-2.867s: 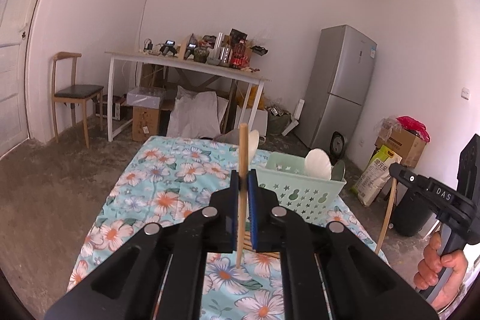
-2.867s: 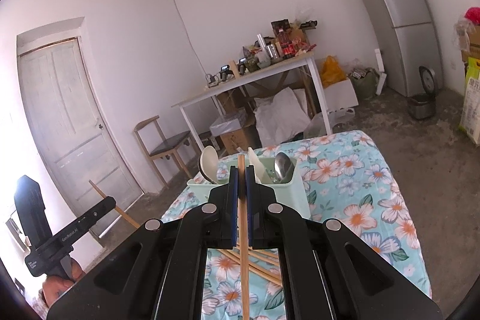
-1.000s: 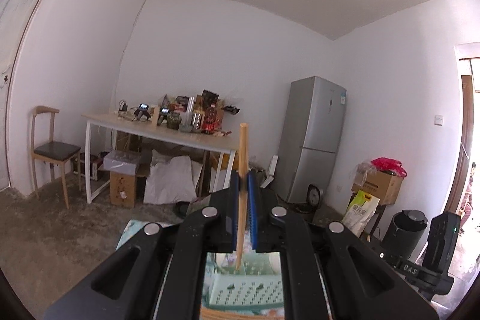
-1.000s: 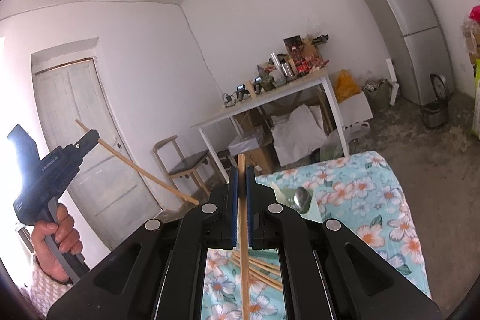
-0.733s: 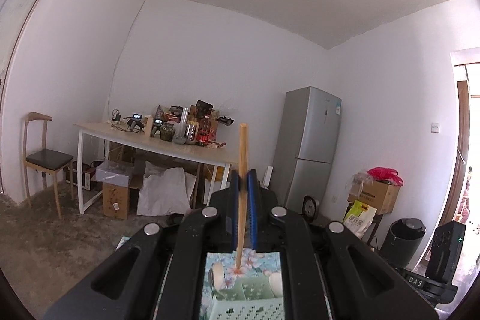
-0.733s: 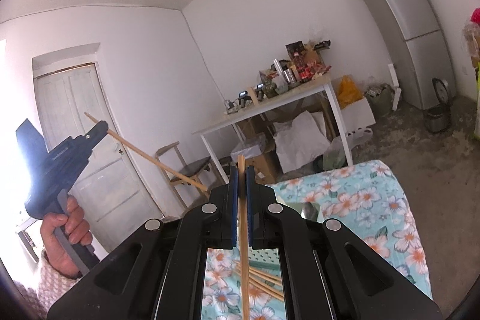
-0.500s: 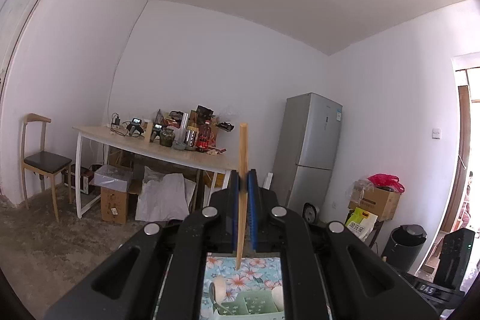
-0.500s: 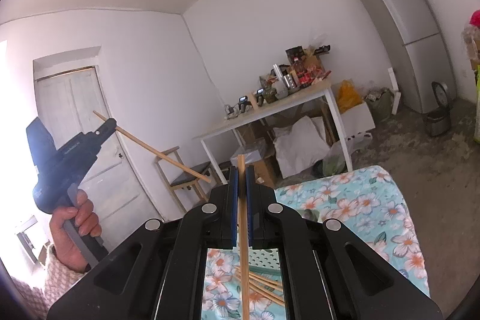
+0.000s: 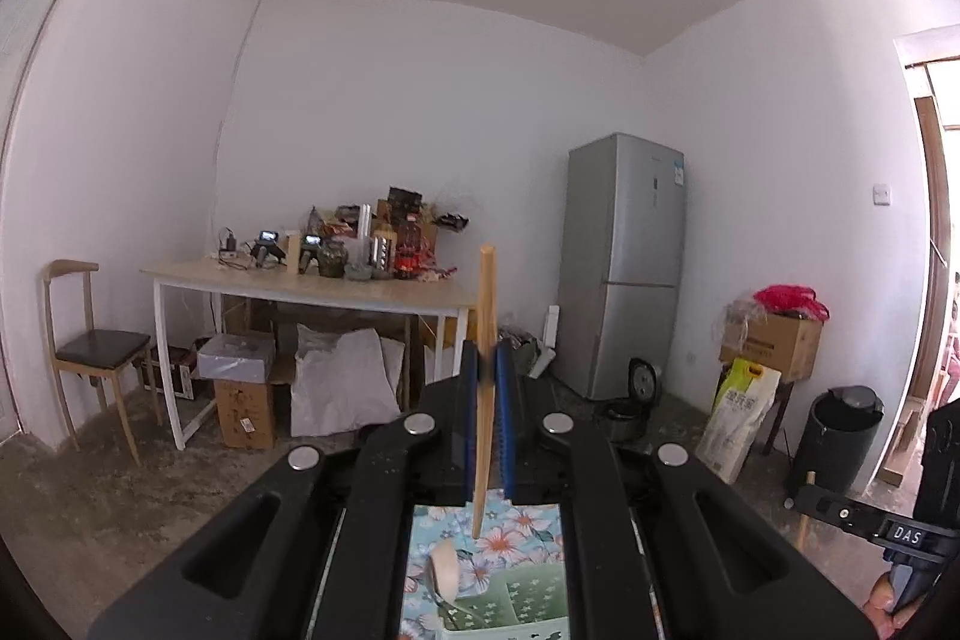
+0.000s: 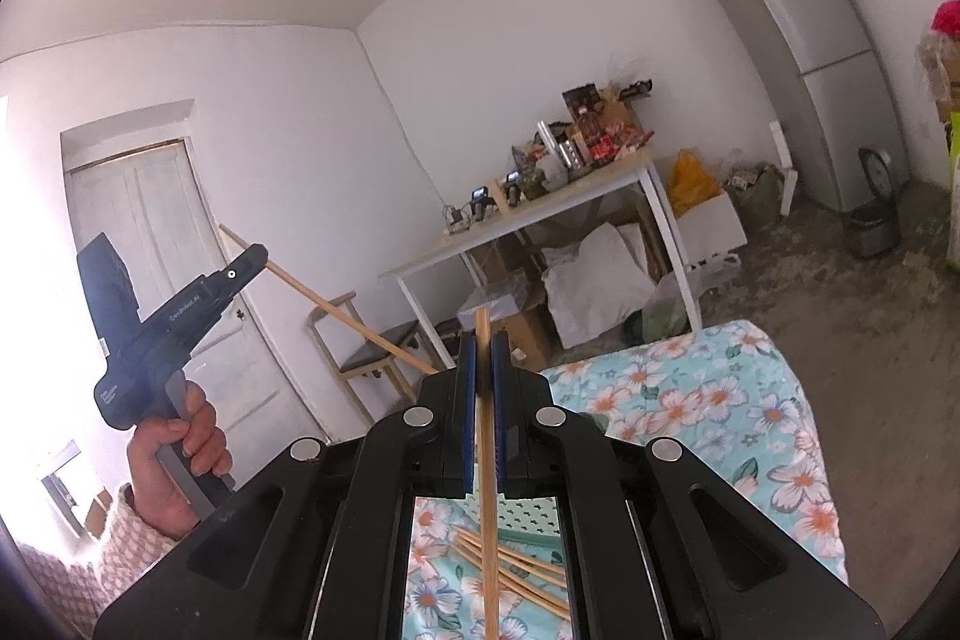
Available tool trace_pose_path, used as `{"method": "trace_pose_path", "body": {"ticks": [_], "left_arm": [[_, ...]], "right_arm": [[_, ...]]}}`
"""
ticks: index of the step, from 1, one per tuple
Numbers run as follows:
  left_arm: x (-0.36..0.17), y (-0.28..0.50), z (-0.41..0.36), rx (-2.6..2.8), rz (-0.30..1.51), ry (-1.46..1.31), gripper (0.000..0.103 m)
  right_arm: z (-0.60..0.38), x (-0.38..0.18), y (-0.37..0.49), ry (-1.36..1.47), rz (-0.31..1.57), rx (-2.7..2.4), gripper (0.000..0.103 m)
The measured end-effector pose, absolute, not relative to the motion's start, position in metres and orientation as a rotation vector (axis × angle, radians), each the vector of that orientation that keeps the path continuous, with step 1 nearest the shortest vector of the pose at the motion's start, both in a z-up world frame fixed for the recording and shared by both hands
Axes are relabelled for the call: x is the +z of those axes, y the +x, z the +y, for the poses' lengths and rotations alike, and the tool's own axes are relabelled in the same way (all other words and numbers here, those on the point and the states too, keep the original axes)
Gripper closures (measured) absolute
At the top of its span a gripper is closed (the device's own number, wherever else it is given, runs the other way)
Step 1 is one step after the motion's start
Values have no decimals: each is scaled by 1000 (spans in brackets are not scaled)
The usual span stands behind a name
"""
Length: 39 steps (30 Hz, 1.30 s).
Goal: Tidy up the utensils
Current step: 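Lower the left tool's chopsticks into the basket and open it while the right tool holds its chopstick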
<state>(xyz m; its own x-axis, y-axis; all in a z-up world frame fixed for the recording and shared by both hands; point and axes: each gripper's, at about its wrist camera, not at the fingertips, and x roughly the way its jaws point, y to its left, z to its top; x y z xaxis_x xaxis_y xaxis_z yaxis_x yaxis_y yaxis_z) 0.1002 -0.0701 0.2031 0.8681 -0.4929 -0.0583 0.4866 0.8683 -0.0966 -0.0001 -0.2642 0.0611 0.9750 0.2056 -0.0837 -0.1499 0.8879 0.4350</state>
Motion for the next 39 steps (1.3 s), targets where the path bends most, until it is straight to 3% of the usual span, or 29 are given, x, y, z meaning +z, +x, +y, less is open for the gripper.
{"method": "trace_pose_path", "body": {"ticks": [7,23,25,27,28,30,39], "left_arm": [[202,118,-76,-611,165,-138,98],[136,158,-128,-663,406,-85,96],[126,165,-132,-662,449,-88,83],[121,169,-130,-660,471,-109,61],[119,169,-128,-662,467,-122,59],[120,166,-124,-658,444,-124,44],[121,133,-78,-584,349,-170,19]], "right_arm": [[-264,56,8,452,137,207,100],[-272,44,23,470,163,220,100],[-272,44,24,464,166,216,100],[-271,46,24,454,172,212,100],[-271,47,25,452,175,212,100],[-270,48,25,449,176,215,100],[-259,88,49,385,157,288,100]]}}
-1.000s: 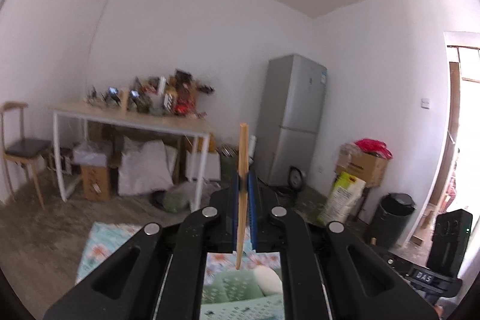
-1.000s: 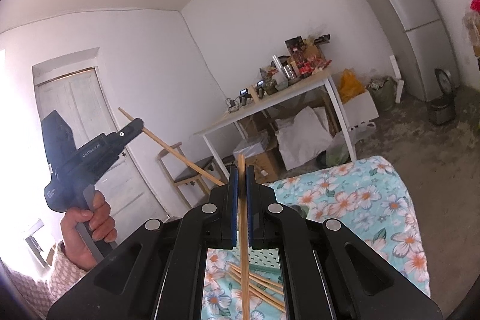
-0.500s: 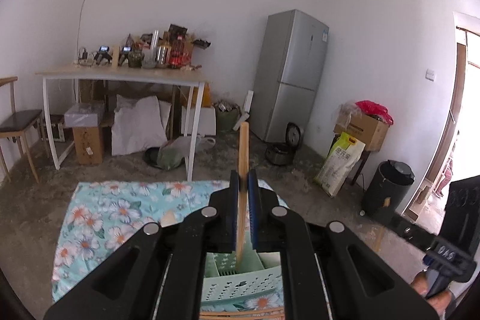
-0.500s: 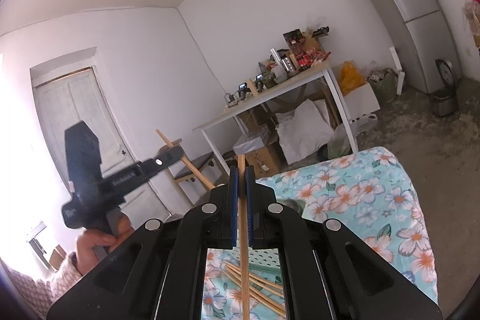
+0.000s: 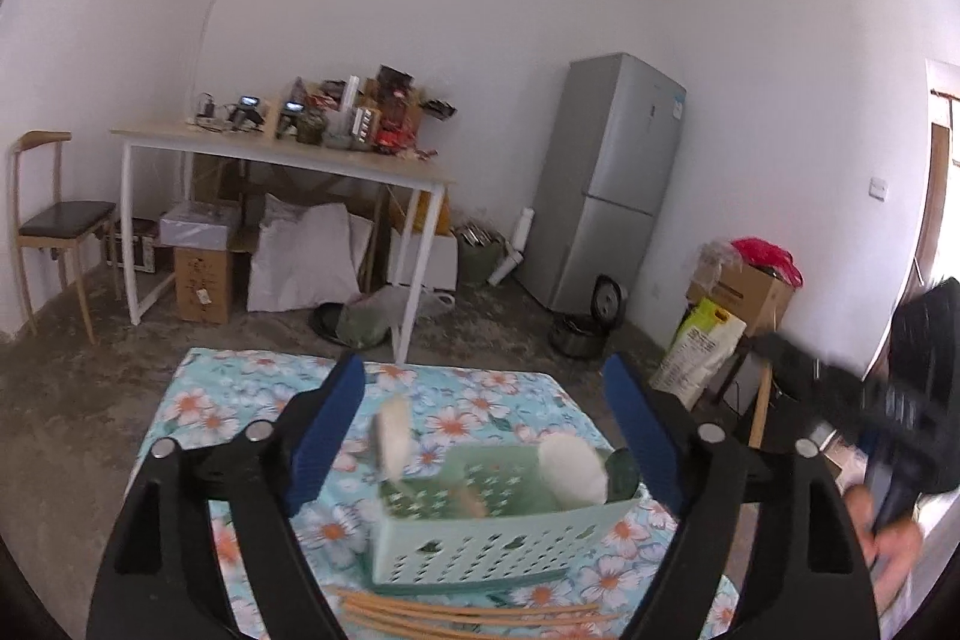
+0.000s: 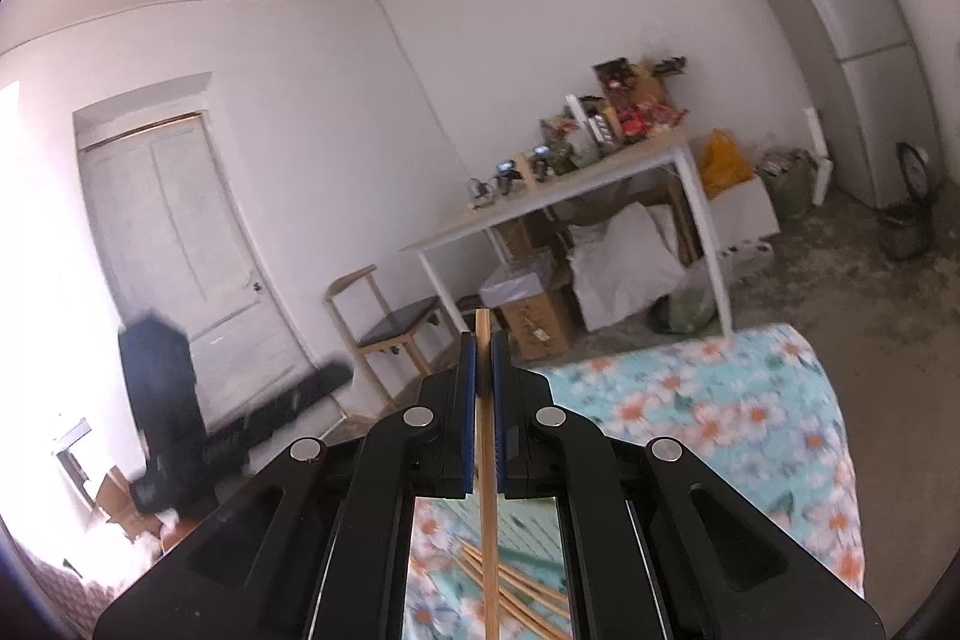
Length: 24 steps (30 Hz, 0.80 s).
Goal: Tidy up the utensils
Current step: 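Lower the left tool's chopsticks into the basket and open it while the right tool holds its chopstick, then open the right tool to drop its chopstick into the basket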
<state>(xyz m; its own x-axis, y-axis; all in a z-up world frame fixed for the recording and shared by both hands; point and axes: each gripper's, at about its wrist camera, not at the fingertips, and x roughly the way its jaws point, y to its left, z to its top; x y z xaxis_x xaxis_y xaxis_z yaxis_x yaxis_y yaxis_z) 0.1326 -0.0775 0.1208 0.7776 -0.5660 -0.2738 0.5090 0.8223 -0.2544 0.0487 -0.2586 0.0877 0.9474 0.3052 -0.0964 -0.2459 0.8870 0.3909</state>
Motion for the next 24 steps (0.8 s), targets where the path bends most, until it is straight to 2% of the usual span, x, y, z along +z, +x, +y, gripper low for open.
{"method": "trace_pose_path", "body": {"ticks": [3,13,20,24], "left_arm": [[105,122,-50,-540,332,-185,12],[35,102,-1,-450,451,-206,6],[13,93,-5,-424,454,-126,6],[8,89,-9,-444,450,-80,6]], "right_arm": [[-252,110,63,340,132,304,100],[-232,152,126,228,99,256,100],[-222,138,162,168,128,192,100],[-215,114,184,117,226,176,99]]}}
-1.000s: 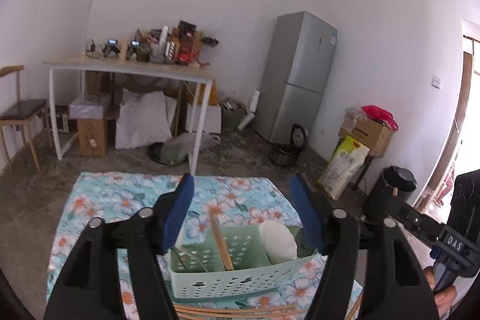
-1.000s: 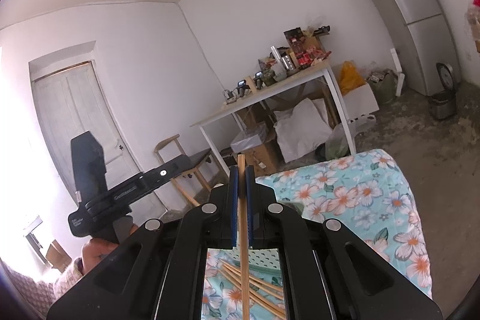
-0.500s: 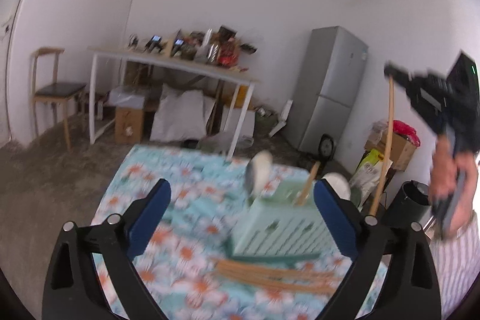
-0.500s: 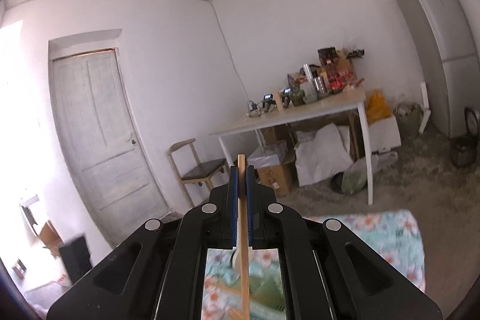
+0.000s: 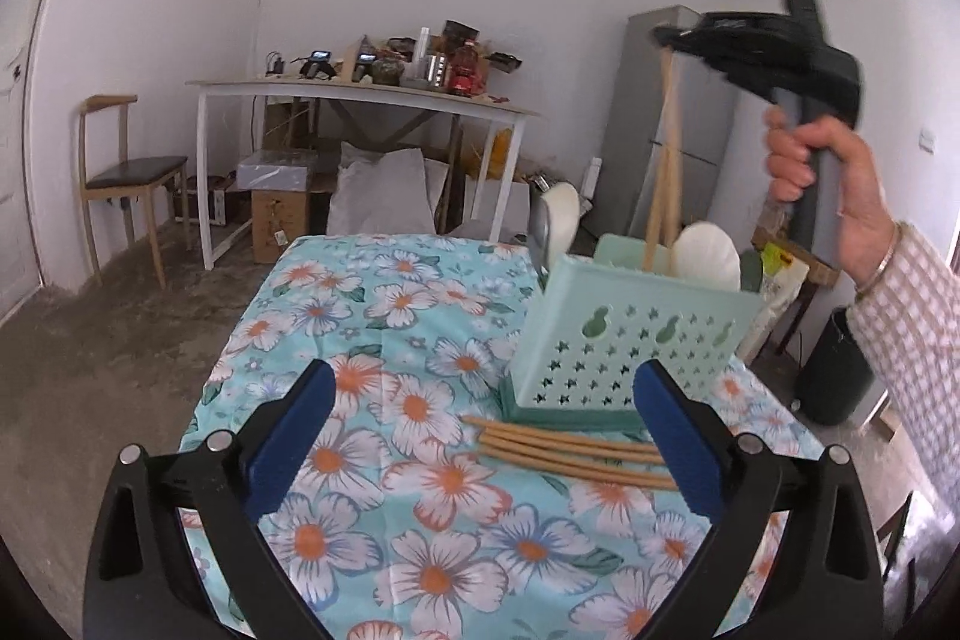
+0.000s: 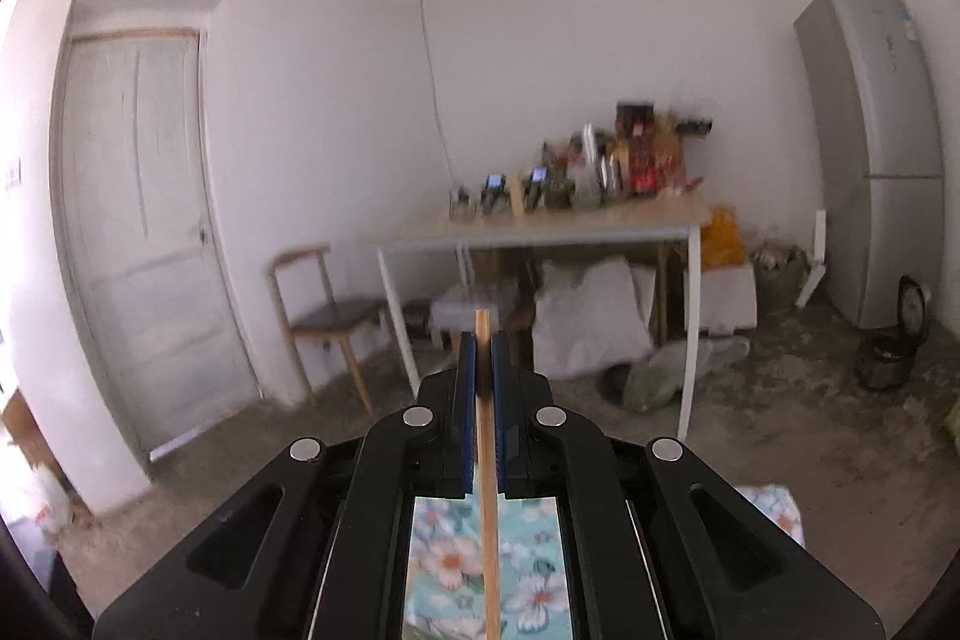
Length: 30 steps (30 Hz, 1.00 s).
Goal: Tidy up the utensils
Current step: 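Open the right tool to drop its chopstick into the basket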
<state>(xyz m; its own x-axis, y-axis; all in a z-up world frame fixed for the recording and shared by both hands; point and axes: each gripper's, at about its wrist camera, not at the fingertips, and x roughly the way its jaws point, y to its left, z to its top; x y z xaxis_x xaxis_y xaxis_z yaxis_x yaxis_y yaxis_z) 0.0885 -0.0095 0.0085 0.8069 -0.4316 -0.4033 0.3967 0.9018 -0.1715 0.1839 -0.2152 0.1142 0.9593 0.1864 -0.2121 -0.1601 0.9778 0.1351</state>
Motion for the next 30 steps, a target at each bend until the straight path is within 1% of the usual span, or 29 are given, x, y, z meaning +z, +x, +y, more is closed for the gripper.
{"method": "trace_pose_path", "body": {"ticks": [4,6,9,17,20,24,27,30], "left_arm": [[8,86,-12,-444,435,-61,6],[9,87,-11,-448,447,-72,6],[10,89,-10,-453,470,-99,6],[13,85,-14,-453,502,-136,6],[12,84,-16,-475,517,-148,6],[8,87,-24,-510,554,-157,6],[0,88,-31,-527,578,-138,6],[-10,91,-40,-548,636,-125,6]], "right_arm": [[-217,100,182,131,282,188,94],[-218,101,174,138,279,185,86],[-220,110,159,154,258,187,81],[-237,144,89,217,169,219,74],[-241,143,56,216,156,224,69],[-246,116,20,269,169,225,63],[-248,75,10,327,255,203,63],[-252,22,13,414,390,170,62]]}}
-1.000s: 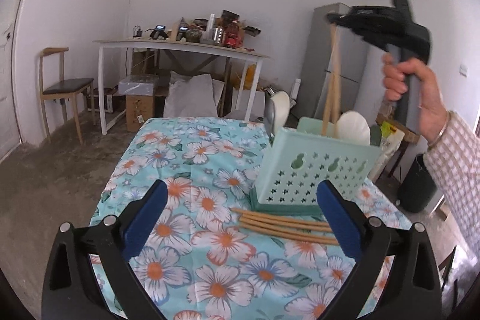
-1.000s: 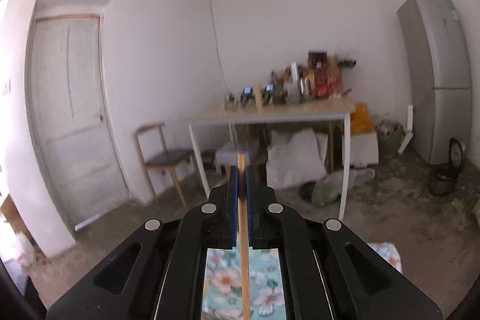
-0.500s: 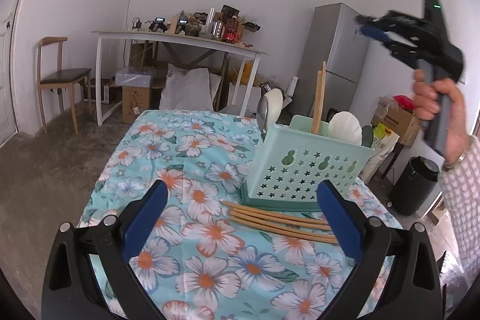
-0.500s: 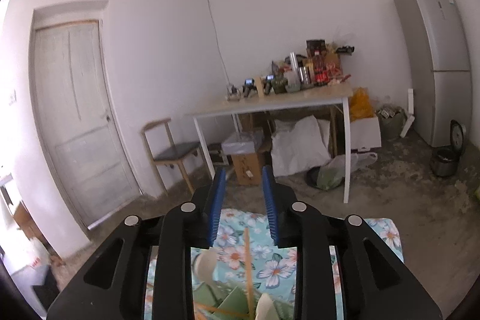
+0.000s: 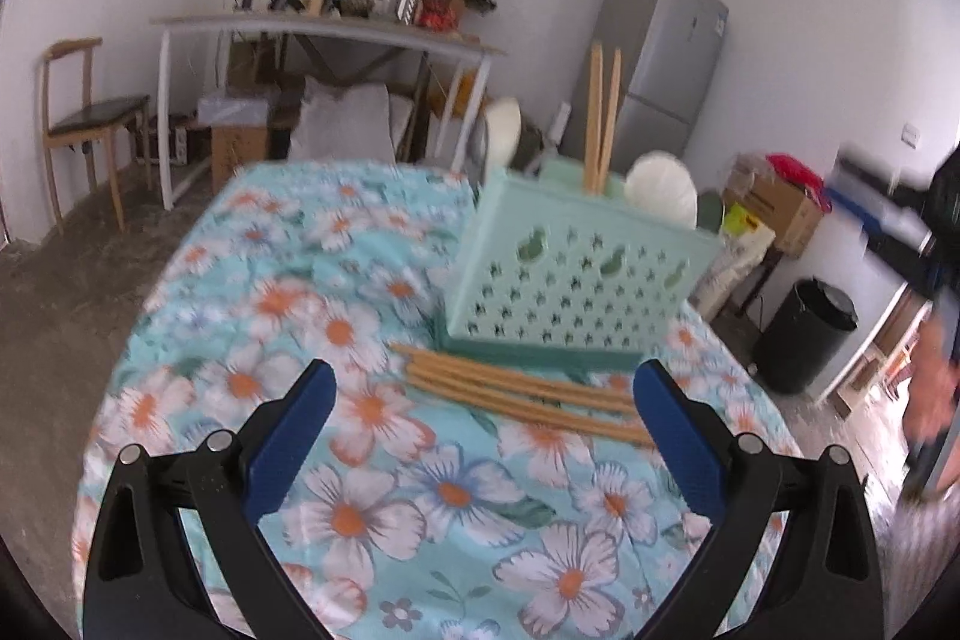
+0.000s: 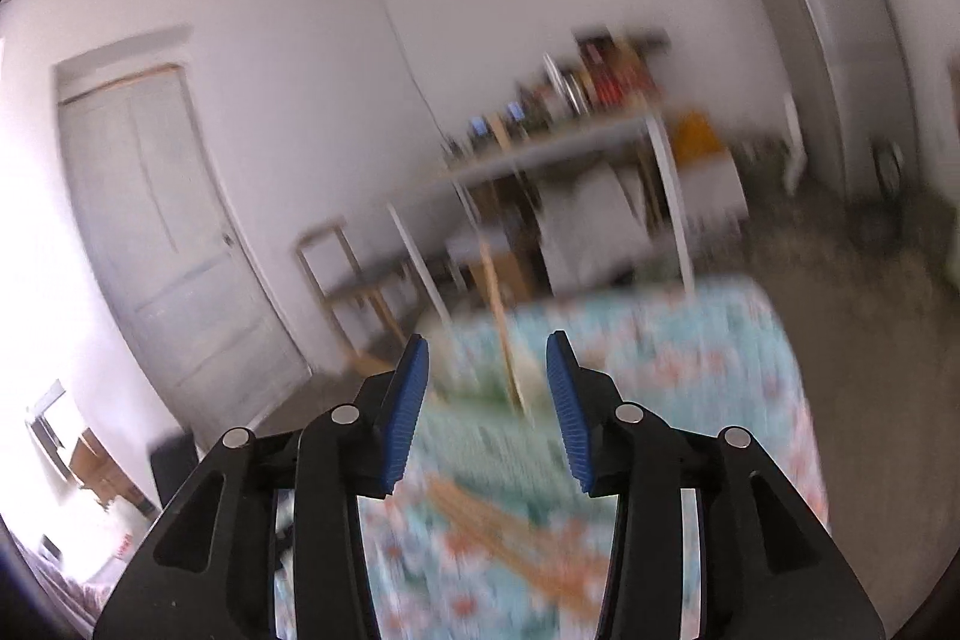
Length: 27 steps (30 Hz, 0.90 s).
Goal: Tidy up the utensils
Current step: 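Move the left tool back to the chopsticks lying beside the basket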
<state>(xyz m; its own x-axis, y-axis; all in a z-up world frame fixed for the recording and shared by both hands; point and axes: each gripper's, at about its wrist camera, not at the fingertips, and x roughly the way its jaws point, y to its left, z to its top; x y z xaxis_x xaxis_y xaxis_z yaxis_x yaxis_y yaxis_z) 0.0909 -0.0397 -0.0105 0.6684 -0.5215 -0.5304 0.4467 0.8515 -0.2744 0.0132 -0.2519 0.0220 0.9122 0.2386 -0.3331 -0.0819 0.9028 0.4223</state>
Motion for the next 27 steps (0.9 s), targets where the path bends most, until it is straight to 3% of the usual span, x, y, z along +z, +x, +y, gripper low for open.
{"method": "trace_pose_path", "body": {"ticks": [8,12,15,18,27], "left_arm": [[-41,123,-50,-580,850,-307,8],[-58,151,-48,-589,969,-494,20],[-72,166,-47,-611,1039,-637,36],[-86,173,-48,-632,1086,-763,46],[-122,176,-44,-572,1147,-995,78]], "right_arm": [[-257,-86,22,610,695,100,62],[-261,-99,18,648,729,97,62],[-268,-103,11,674,728,90,62],[-275,-105,3,691,725,89,62],[-286,-113,4,746,719,101,62]]}}
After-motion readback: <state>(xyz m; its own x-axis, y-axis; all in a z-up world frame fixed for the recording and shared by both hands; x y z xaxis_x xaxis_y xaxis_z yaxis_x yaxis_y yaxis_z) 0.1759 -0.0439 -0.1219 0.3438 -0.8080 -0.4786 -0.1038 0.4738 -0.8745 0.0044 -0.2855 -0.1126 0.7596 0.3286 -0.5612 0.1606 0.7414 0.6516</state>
